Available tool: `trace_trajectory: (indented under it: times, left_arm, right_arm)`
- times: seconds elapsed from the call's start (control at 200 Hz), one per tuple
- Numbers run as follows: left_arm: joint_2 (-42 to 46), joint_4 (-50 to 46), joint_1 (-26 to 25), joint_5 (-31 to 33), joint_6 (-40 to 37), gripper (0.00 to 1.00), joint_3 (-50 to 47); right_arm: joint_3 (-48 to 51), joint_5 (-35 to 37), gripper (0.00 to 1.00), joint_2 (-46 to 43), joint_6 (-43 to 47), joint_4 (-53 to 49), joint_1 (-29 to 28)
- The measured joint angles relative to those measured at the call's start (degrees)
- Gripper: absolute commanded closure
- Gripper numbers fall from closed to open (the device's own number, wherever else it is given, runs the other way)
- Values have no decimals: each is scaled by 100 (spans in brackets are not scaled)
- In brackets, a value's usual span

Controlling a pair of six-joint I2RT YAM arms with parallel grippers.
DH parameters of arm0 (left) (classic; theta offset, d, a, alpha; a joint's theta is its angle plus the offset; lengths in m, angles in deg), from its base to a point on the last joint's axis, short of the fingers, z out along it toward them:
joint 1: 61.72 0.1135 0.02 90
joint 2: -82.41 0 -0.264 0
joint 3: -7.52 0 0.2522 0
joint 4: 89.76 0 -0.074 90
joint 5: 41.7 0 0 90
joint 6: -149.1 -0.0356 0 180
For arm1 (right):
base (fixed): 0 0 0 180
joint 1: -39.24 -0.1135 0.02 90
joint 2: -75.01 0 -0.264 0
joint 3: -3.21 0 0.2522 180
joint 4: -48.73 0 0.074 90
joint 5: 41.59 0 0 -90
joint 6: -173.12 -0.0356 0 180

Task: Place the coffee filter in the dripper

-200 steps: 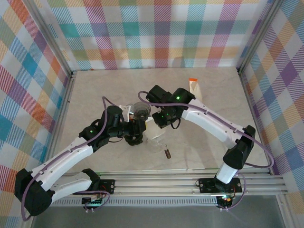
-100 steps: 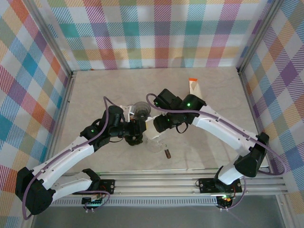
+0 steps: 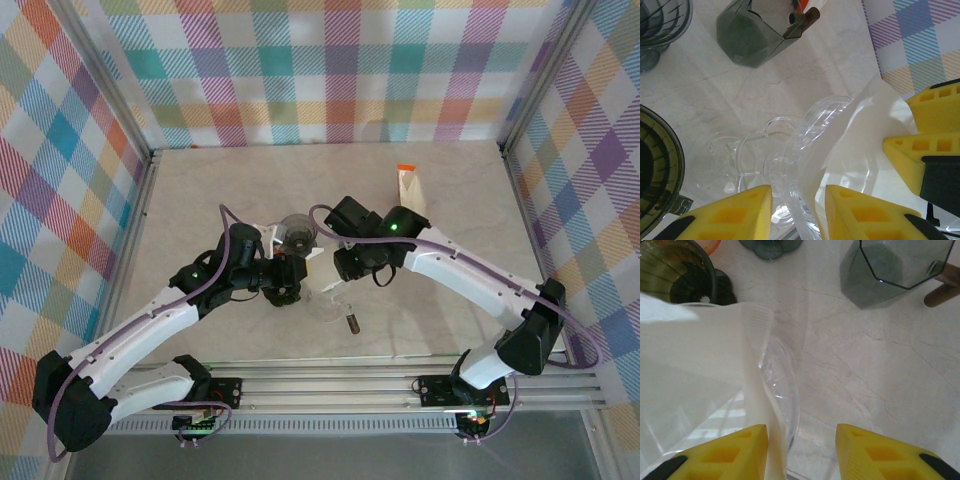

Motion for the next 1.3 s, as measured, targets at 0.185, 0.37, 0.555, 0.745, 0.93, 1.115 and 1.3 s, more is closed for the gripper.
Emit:
trace_trajectory:
  times: [0.185,0.37,0.555,0.745,0.93,1.115,1.3]
  left_arm:
    - [0,-7,0,-2,0,66,0]
    - [0,-4,-2,-7,2,62,0]
    - [0,-7,-28,-4,2,61,2]
    - [0,-4,-44,-4,4,61,0]
    - [-2,-2,-44,-4,2,61,0]
    - [-2,2,-46,-4,4,61,2]
    - [-48,4,-83,-4,4,61,0]
  right_arm:
    - [92,66,52,-90,-35,9,0]
    - [96,-98,34,-133,57,293,0]
    - [-83,-378,31,-52,122,457,0]
    - [-192,-439,30,326,120,490,9]
    - [-76,-461,30,481,118,520,79]
    - [160,-466,30,507,116,610,160]
    - [422,-470,30,520,114,723,197]
